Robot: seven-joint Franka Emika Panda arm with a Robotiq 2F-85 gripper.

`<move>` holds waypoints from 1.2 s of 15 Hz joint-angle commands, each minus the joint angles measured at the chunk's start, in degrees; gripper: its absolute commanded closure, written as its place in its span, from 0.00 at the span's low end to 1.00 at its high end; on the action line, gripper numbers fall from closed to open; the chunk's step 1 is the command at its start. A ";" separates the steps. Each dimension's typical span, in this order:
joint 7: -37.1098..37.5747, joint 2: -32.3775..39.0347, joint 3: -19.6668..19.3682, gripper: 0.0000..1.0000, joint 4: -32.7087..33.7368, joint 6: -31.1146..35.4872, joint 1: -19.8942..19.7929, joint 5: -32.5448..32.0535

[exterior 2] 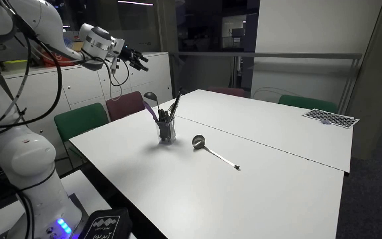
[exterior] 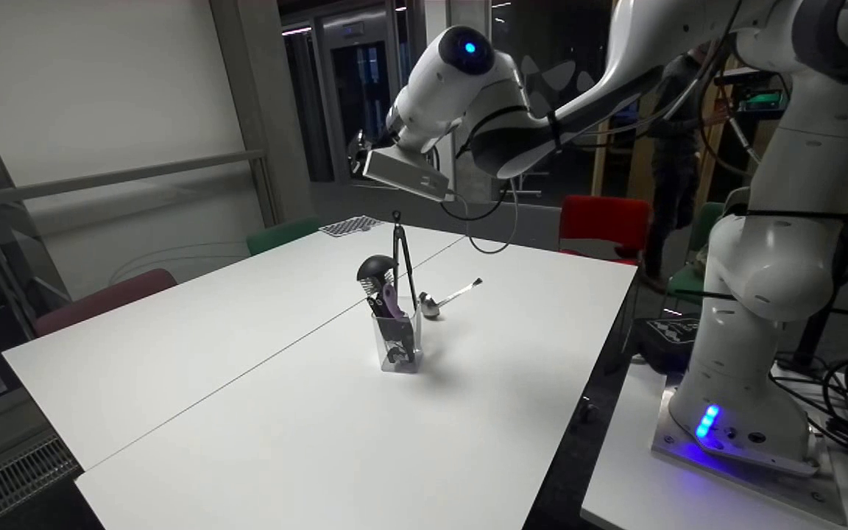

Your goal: Pick up the spoon and put it in the cup

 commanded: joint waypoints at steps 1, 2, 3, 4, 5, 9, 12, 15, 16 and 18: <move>-0.53 -8.01 -0.26 0.00 -6.93 2.50 0.04 12.97; -1.26 -9.14 -0.38 0.00 -8.16 3.71 0.16 17.09; -2.18 -9.95 -0.59 0.00 -9.50 5.68 0.16 21.11; -2.87 -10.38 -0.63 0.00 -10.84 7.89 -0.02 24.92; -3.97 -10.68 -0.64 0.00 -12.36 10.19 -0.21 28.83; -14.49 -9.76 -0.66 0.00 -17.66 14.31 0.55 46.66; -18.10 -8.69 1.77 0.00 -18.98 10.74 -1.50 51.56; -17.55 -7.91 3.00 0.00 -18.54 11.33 -2.60 51.36; -17.53 -7.74 3.08 0.00 -18.57 11.33 -2.57 51.35; -17.53 -7.71 3.11 0.00 -18.57 11.32 -2.56 51.38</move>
